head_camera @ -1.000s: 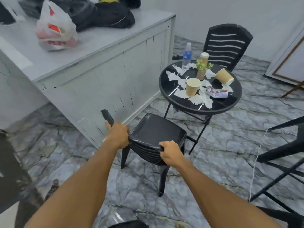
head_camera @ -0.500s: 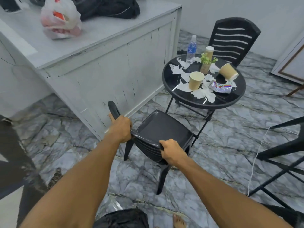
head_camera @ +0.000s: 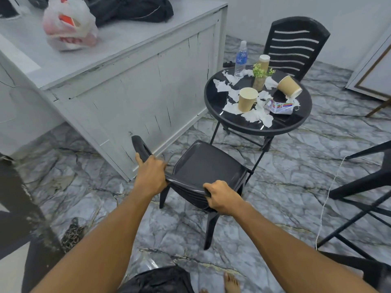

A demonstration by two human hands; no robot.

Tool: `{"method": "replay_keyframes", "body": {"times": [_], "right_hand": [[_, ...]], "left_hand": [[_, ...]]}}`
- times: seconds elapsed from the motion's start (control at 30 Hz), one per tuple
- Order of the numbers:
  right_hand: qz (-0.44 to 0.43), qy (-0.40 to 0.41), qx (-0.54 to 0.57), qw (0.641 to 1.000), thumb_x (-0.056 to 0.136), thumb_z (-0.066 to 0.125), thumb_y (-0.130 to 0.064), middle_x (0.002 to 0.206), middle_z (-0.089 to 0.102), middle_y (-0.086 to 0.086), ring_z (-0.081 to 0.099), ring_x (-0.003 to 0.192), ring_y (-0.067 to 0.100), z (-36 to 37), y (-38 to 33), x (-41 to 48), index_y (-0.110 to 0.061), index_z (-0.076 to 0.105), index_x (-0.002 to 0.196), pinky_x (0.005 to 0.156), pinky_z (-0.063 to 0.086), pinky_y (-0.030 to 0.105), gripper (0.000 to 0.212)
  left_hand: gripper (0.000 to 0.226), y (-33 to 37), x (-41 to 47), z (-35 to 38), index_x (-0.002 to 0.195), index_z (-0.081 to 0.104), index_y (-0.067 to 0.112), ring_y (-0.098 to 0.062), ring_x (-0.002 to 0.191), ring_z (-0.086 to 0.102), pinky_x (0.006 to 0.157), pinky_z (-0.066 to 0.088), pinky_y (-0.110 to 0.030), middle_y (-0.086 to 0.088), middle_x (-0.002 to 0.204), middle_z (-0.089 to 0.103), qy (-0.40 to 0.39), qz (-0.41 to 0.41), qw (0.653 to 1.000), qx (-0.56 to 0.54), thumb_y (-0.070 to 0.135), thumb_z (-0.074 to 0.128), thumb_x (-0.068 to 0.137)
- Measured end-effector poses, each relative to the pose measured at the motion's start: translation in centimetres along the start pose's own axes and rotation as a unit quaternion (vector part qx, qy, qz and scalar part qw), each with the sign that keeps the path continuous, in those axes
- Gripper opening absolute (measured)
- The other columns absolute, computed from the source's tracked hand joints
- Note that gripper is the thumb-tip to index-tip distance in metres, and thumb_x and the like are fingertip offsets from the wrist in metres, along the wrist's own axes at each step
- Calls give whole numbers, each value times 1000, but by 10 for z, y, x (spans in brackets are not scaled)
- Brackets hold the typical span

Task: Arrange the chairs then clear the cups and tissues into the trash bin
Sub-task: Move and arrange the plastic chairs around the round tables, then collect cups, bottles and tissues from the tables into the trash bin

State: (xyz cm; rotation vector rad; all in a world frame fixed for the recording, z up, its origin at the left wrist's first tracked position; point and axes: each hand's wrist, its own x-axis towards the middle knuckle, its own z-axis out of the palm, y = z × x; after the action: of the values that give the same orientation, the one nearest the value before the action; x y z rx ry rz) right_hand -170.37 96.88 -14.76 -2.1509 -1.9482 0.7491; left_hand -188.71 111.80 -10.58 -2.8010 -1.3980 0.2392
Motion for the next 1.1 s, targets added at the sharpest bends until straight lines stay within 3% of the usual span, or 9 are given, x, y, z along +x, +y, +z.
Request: {"method": "replay_keyframes", "body": {"times": [0.17,0.23,0.33,0.4,0.43,0.5,0.6,0.83,1.1], "right_hand": [[41,13,68,997,88,54,-16,71,47,5,46,68,30,-8,-3,4,-23,35,67,64,48,42,30],[52,-13,102,993,90,60,-27,75,55,5,51,69,28,-12,-3,0,-21,46,69,64,49,40,26],[32,-61,104,992,81,72,-37,87,65,2,60,80,23,-18,9,-13,-21,63,86,74,55,45,19],[34,-59,109,992,72,78,-41,104,69,-4,63,96,18,-25,27,-26,-24,67,107,85,55,42,41],[42,-60,104,992,70,79,-42,113,68,-5,62,104,16,-31,38,-32,-24,65,119,91,54,39,54],[67,-62,98,991,72,79,-40,125,65,-2,61,113,14,-45,61,-44,-21,60,131,96,53,37,65],[109,-23,112,987,81,72,-35,128,64,4,62,113,19,-78,96,-53,-21,58,133,95,54,41,56],[151,106,175,967,87,69,-25,128,64,0,59,120,17,-173,185,-70,-17,63,127,103,47,31,41],[152,127,180,964,85,71,-27,125,65,-1,59,117,17,-241,273,-53,-19,64,125,102,47,35,41]], "left_hand": [[22,1,14,-19,85,66,20,-23,111,52,113,7,-72,1,89,62,-77,-5,997,14,34,78,74],[42,6,13,-33,98,69,23,-25,120,50,113,0,-73,2,97,64,-147,-2,989,31,45,82,65],[83,19,7,-48,123,66,32,-26,133,45,106,-18,-74,5,119,66,-248,6,969,9,71,80,51],[99,33,4,-57,133,58,34,-24,137,42,105,-23,-69,8,133,61,-280,20,959,-47,81,75,47],[100,41,4,-60,134,58,34,-23,136,44,111,-16,-65,8,134,60,-279,20,956,-91,83,73,48],[94,60,7,-66,134,58,28,-22,131,49,120,20,-51,3,139,57,-252,5,950,-185,79,74,57],[76,98,25,-78,139,53,19,-24,127,53,105,44,-39,-5,143,53,-167,-6,960,-224,56,76,77],[36,233,74,-104,114,62,14,-29,117,59,94,51,-39,-9,127,63,-58,21,962,-266,26,70,81],[75,325,135,-106,147,43,16,-21,139,37,111,39,-38,-1,149,45,-17,-3,949,-314,24,68,77]]}}
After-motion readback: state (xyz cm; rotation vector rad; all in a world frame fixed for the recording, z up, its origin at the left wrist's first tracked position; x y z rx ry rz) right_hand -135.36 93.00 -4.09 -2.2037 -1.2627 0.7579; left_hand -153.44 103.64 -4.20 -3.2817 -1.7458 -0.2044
